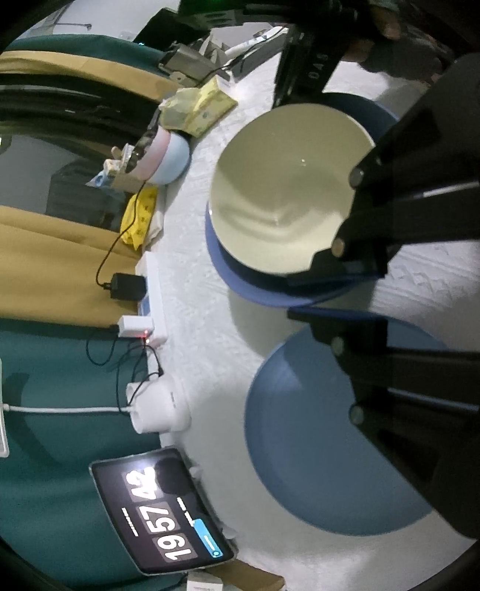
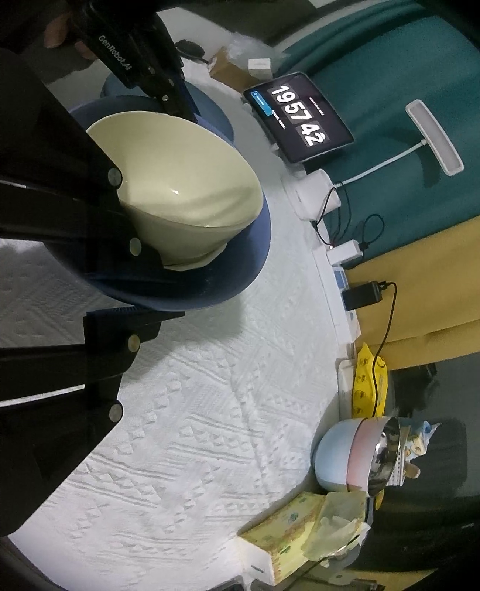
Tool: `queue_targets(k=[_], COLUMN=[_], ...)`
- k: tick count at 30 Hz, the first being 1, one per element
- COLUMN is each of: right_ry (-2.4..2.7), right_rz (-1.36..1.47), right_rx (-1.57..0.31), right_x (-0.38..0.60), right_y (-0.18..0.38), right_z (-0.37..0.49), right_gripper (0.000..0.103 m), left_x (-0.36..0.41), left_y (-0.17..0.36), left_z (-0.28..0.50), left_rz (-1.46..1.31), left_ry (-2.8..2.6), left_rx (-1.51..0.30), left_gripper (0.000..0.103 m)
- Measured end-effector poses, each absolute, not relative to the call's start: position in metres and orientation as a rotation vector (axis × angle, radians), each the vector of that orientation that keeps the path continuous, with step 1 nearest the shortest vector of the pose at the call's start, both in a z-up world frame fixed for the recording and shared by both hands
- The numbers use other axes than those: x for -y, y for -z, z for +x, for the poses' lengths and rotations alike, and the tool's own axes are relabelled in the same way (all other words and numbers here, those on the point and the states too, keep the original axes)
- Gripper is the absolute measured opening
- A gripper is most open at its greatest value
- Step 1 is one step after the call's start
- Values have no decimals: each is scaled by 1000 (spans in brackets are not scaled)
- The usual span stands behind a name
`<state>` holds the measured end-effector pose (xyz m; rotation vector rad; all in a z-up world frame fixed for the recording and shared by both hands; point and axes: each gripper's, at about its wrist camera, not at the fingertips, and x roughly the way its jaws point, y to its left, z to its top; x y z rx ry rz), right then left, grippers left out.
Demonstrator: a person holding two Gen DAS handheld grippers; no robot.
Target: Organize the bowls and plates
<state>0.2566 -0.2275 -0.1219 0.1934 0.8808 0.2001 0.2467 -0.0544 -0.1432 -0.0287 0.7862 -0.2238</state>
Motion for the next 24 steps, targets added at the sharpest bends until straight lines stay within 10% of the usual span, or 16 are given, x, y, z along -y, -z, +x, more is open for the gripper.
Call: queue_targets(k=[24], right_ry=[-199], right_rz=[202], right_rx=[-793], right_x=[215], right_y=[76], right_z=[248], right_gripper=[10], left_x=[43], left_y=[109], left_z=[233], left_rz=[-42], left_ry=[229], left_rx=[-696], left_gripper=[9])
